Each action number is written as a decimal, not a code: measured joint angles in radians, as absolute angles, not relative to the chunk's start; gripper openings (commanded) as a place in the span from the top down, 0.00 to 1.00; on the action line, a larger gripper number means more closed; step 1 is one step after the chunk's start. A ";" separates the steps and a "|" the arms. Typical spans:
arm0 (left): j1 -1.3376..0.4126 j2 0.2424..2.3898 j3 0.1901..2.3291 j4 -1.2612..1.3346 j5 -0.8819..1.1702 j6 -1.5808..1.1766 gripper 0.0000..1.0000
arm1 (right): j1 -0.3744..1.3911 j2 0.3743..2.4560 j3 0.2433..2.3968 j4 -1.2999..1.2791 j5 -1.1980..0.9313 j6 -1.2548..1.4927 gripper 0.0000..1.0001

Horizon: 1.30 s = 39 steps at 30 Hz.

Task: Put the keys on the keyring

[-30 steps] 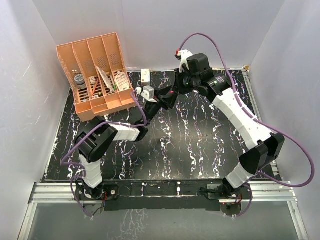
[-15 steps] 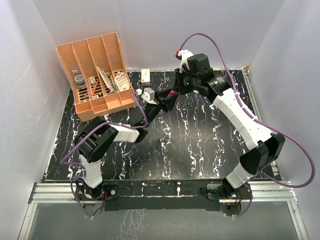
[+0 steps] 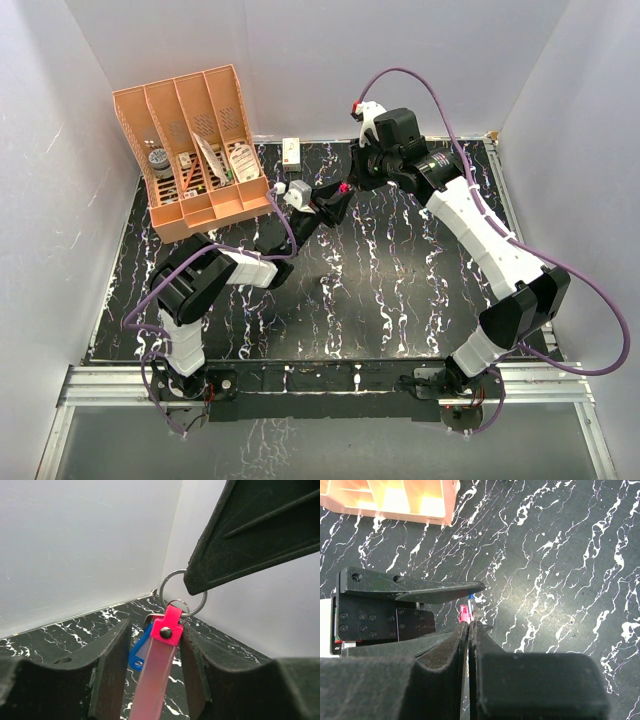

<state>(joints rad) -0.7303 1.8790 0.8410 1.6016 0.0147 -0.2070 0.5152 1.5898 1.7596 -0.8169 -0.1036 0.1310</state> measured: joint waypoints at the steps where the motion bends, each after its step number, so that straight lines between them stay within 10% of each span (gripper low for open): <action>1: -0.730 1.879 0.839 1.602 0.014 -0.203 0.64 | 0.515 1.589 1.760 -0.820 -0.103 0.130 1.00; 39: -0.717 1.861 0.860 1.588 0.032 -0.123 0.58 | 0.516 1.611 1.840 -0.940 -0.112 0.053 1.00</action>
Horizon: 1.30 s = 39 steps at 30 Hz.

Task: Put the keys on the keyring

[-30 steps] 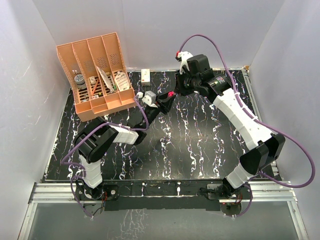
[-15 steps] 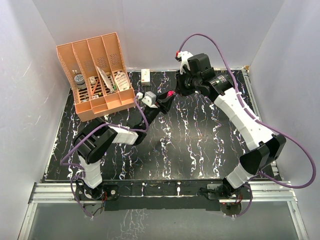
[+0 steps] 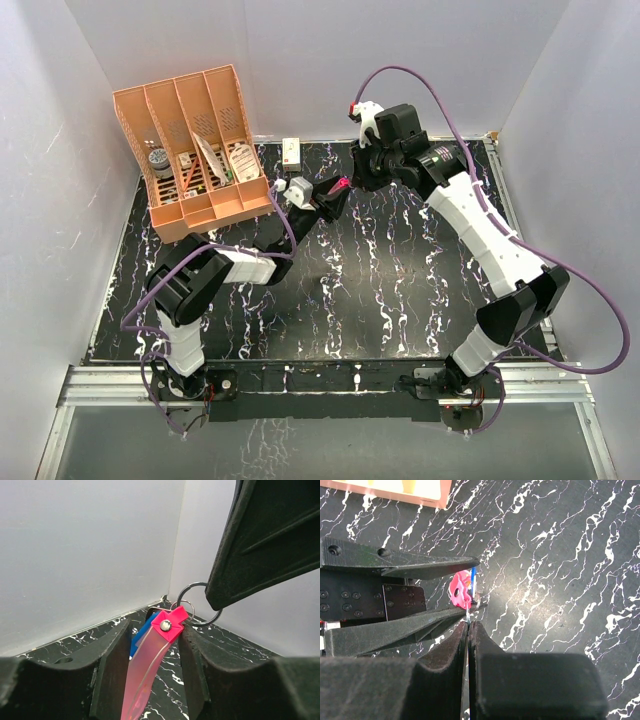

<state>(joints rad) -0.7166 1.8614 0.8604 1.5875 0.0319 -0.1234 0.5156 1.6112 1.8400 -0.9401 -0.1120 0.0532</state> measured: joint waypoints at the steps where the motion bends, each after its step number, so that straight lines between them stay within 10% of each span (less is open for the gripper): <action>1: -0.714 1.861 0.863 1.583 0.038 -0.124 0.58 | 0.516 1.613 1.843 -0.945 -0.112 0.052 1.00; 39: -0.669 1.876 0.859 1.541 0.079 -0.157 0.40 | 0.515 1.693 1.891 -1.077 -0.102 0.031 1.00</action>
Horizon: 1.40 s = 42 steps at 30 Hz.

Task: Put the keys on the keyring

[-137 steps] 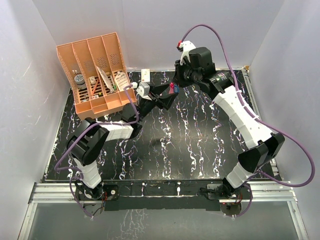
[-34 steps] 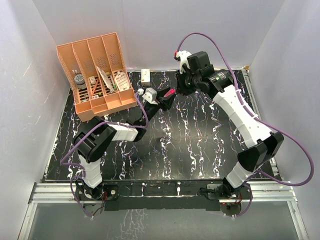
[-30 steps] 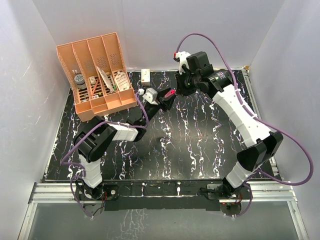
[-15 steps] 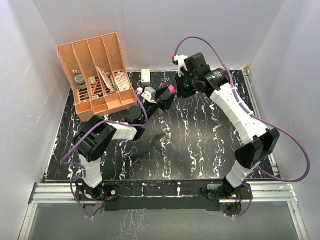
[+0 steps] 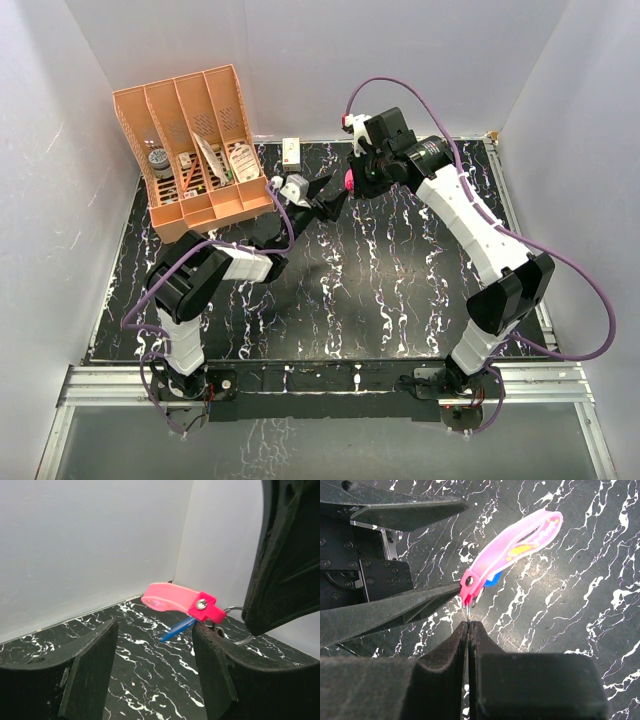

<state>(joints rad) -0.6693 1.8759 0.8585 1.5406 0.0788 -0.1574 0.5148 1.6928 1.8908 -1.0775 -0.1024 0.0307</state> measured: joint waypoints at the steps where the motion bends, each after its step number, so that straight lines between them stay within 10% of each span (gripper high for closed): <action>1: -0.669 1.876 0.854 1.541 0.073 -0.158 0.40 | 0.515 1.693 1.892 -1.079 -0.101 0.031 1.00; 42: -0.629 1.805 0.832 1.477 0.459 -0.149 0.50 | 0.515 1.738 1.925 -1.135 -0.075 0.030 1.00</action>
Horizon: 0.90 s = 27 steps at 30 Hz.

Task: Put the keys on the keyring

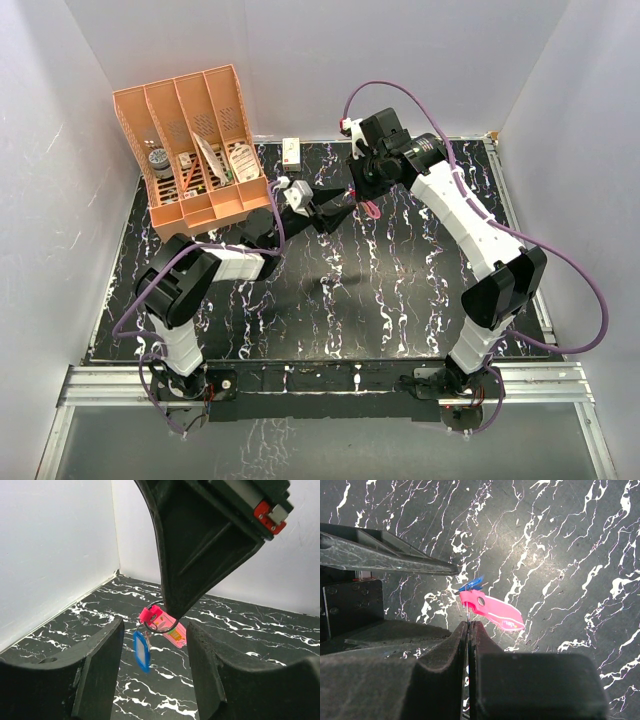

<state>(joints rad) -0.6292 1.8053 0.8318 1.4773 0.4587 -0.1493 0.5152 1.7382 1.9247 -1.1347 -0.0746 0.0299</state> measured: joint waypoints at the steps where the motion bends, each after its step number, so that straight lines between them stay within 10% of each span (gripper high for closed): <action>1: -0.629 1.808 0.833 1.474 0.460 -0.145 0.50 | 0.515 1.738 1.925 -1.135 -0.075 0.030 1.00; 27: -0.609 1.877 0.910 1.480 0.471 -0.139 0.60 | 0.516 1.735 1.916 -1.134 -0.083 0.023 1.00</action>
